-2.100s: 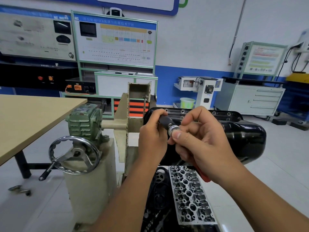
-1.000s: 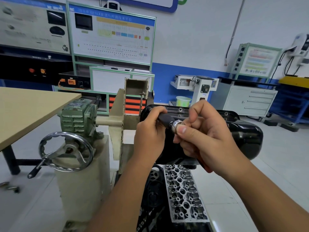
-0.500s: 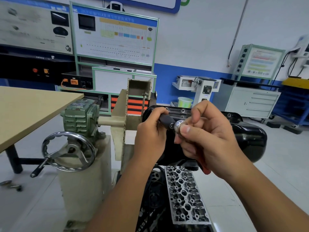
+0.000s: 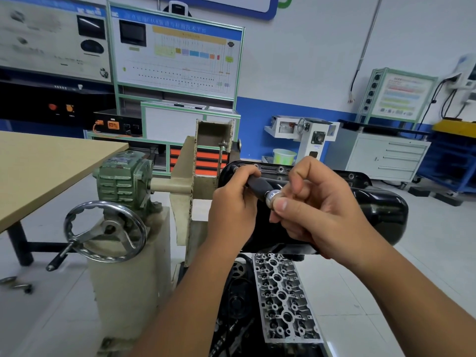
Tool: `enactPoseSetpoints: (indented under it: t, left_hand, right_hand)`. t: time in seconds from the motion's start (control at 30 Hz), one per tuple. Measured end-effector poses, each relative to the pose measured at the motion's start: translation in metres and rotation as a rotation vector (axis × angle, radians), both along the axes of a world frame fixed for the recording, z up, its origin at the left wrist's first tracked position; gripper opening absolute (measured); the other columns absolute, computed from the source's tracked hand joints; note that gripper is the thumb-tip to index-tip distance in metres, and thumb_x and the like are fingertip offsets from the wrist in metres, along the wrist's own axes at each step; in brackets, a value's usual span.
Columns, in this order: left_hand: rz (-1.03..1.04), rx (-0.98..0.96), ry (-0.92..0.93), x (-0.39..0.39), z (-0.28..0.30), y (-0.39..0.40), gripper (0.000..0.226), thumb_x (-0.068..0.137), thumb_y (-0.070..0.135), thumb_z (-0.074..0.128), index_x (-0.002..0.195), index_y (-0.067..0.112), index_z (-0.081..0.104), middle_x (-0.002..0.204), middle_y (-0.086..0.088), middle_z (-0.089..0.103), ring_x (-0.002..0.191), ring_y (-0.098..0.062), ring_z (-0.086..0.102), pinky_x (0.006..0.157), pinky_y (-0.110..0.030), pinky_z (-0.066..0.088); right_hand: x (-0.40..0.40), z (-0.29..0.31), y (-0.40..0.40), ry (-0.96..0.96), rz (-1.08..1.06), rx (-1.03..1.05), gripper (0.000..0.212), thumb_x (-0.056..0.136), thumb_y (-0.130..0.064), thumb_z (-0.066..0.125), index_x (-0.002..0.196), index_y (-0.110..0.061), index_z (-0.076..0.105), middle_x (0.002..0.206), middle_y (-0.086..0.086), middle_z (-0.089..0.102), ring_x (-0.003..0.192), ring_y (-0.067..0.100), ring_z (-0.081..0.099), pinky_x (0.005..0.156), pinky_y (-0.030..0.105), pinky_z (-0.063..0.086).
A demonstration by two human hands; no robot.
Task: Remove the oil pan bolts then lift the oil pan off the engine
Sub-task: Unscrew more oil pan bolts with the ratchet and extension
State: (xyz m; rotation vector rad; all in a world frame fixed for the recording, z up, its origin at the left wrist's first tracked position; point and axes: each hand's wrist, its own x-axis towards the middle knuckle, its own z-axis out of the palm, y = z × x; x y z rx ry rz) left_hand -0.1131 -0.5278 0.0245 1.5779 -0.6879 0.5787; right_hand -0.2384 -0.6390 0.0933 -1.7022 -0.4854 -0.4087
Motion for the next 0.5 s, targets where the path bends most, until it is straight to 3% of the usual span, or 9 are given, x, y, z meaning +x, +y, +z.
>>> enactPoseSetpoints:
  t: [0.17, 0.27, 0.5]
  left_hand:
    - [-0.018, -0.019, -0.006, 0.0025, -0.0001, -0.0011, 0.04, 0.091, -0.001, 0.055, 0.108, 0.034, 0.063, 0.089, 0.01, 0.07, 0.084, -0.018, 0.068, 0.071, -0.047, 0.056]
    - [-0.019, -0.029, 0.003, 0.0051, 0.0009, -0.0007, 0.038, 0.092, -0.001, 0.061, 0.108, 0.034, 0.064, 0.089, 0.011, 0.07, 0.085, -0.016, 0.068, 0.071, -0.047, 0.056]
    - [-0.02, -0.046, 0.012, 0.0059, 0.002, 0.0009, 0.035, 0.094, 0.002, 0.059, 0.108, 0.034, 0.064, 0.091, 0.008, 0.071, 0.089, -0.02, 0.069, 0.073, -0.049, 0.056]
  right_hand:
    - [-0.0004, -0.0054, 0.0008, -0.051, -0.047, -0.076, 0.025, 0.091, -0.008, 0.069, 0.084, -0.022, 0.049, 0.074, 0.012, 0.064, 0.065, 0.043, 0.053, 0.052, 0.024, 0.042]
    - [0.0006, -0.0037, 0.0024, -0.094, -0.08, -0.105, 0.026, 0.091, -0.003, 0.066, 0.084, -0.019, 0.047, 0.074, 0.03, 0.051, 0.065, 0.054, 0.046, 0.055, 0.022, 0.043]
    - [0.0021, -0.0006, 0.0013, -0.097, -0.099, -0.092, 0.023, 0.086, -0.018, 0.071, 0.082, -0.027, 0.051, 0.076, 0.034, 0.049, 0.064, 0.057, 0.044, 0.05, 0.029, 0.04]
